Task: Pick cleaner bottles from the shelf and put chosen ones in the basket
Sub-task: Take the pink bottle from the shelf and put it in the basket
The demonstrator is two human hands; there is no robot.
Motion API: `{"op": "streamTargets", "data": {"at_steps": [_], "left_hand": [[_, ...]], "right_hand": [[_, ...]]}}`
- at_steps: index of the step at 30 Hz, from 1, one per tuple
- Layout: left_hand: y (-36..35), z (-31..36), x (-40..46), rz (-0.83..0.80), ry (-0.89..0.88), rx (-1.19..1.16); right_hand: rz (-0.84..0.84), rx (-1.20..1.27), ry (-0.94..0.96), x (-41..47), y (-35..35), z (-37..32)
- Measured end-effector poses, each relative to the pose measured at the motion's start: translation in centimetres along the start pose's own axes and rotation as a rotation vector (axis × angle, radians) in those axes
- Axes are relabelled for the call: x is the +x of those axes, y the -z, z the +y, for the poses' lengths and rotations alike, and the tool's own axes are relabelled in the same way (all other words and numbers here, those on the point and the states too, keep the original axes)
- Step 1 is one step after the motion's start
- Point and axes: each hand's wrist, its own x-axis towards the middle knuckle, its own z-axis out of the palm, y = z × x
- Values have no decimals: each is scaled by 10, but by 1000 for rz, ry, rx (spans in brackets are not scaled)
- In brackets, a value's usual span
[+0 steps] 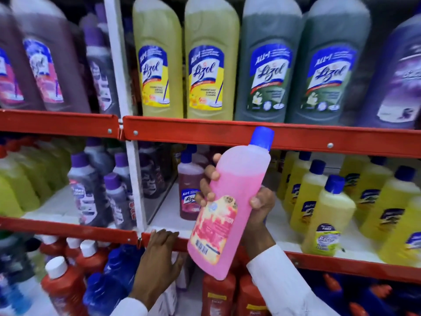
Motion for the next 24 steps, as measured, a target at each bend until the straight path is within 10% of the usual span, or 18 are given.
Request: {"op": "streamTargets", "data": {"at_steps": [8,24], "left_hand": [[-2,0,-1,27,7,37],[-33,134,-84,-182,-120,-777]], "right_hand": [[515,-986,245,-22,-9,5],[663,-1194,-139,-193,19,-15]]}}
